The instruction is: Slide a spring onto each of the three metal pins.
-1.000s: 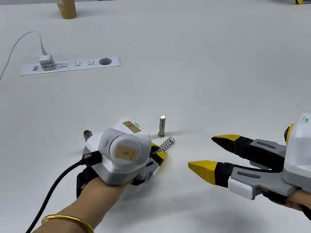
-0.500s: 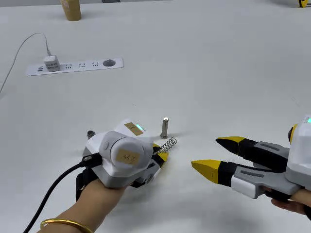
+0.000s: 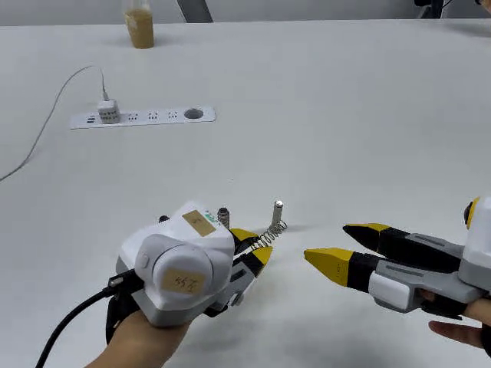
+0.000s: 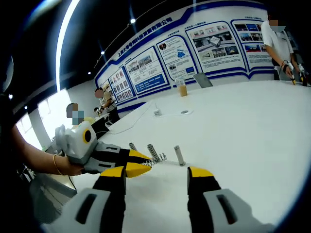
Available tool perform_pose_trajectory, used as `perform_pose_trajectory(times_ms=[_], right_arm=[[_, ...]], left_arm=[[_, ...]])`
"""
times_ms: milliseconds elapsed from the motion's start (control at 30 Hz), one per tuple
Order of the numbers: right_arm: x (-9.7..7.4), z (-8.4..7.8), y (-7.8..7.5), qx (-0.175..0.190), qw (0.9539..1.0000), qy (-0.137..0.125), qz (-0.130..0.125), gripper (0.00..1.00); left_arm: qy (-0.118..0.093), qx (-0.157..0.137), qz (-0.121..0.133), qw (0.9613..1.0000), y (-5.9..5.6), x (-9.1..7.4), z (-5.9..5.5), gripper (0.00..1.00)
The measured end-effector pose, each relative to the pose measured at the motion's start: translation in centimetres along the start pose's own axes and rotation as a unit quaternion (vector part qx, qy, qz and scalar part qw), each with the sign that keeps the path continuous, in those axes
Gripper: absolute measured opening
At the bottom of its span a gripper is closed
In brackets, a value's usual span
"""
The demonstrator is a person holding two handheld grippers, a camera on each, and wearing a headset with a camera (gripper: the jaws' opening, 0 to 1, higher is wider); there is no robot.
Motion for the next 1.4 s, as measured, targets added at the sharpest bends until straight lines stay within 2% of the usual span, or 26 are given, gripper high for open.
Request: perform_pose_trajectory(times_ms=[200,367,567,967,1167,1300,1400], right_arm=[[0.8,1.0,0.8,0.016,0.9998,-0.013,0.009,0.49],[1.5,2.0,1.3,0.048,0.9981,-0.035,0.017,0.46],[2.0,3.2,1.8,0.064,0.9959,-0.058,0.026,0.40],[2.8,4.1,3.2,0.095,0.9910,-0.076,0.054,0.28],[3.2,4.3,3.8,0.110,0.9889,-0.076,0.066,0.26],[3.4,4.6,4.0,0.122,0.9866,-0.081,0.071,0.24],[3.5,4.8,4.3,0.142,0.9831,-0.087,0.077,0.22]], left_arm=[[-0.023,-0.006,0.006,0.9997,0.0,-1.5,1.0,0.11],[-0.045,-0.008,0.006,0.9989,-0.2,-2.6,2.1,0.11],[-0.070,0.005,0.002,0.9976,-0.6,-3.8,3.1,0.11],[-0.095,0.011,-0.006,0.9953,-1.2,-5.2,4.0,0.11],[-0.110,0.017,-0.011,0.9937,-1.4,-5.8,4.7,0.11],[-0.116,0.023,-0.015,0.9928,-1.7,-6.1,4.9,0.11],[-0.122,0.034,-0.016,0.9919,-1.9,-6.4,5.3,0.11]])
Point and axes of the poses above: the centre of the closed fingertips' face, and the gripper's own axes: x roughly forward along the fingers, y roughly to its left, z roughly out of its top, the point moved 2 cm from there along -x, roughly backward along the fingers, and after that the axes turned 12 degrees about -x, right-handed, at the moved point
